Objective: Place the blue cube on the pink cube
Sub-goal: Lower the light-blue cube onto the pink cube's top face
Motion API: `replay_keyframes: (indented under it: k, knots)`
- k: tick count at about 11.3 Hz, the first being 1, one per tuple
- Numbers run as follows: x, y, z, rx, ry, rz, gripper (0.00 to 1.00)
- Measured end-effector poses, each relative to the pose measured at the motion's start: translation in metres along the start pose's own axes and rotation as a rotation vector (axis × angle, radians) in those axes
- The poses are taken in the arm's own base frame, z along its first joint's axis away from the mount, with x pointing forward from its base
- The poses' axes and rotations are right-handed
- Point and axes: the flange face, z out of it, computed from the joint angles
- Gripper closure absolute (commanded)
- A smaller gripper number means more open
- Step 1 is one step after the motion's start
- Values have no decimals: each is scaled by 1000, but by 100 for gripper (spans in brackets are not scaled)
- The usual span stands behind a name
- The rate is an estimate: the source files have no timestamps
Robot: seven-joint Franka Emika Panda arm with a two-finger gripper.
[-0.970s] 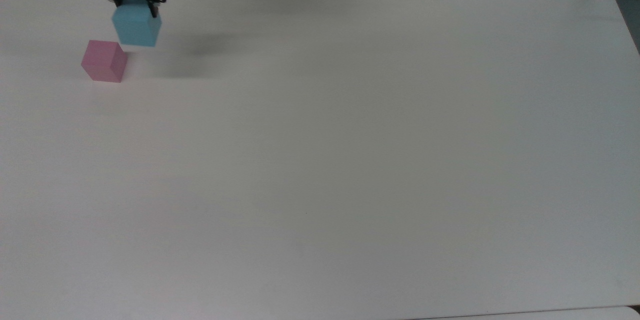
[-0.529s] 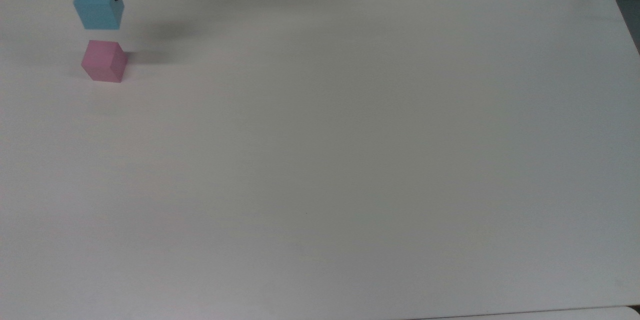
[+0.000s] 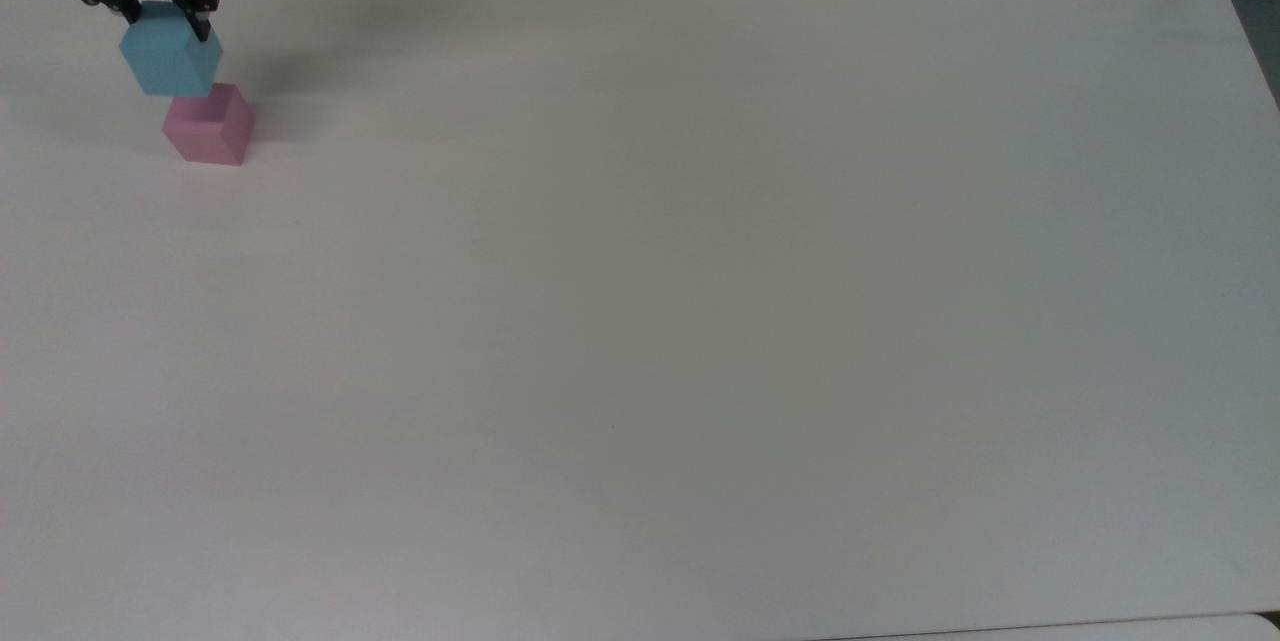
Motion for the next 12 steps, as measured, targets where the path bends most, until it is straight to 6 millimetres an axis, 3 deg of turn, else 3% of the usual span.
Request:
replay_keyframes:
  k: [3,7,12]
  knots:
    - [-2,14,20,3,-10,21,77]
    - [-7,22,26,7,-17,35,77]
    - [-2,21,47,14,-27,29,77]
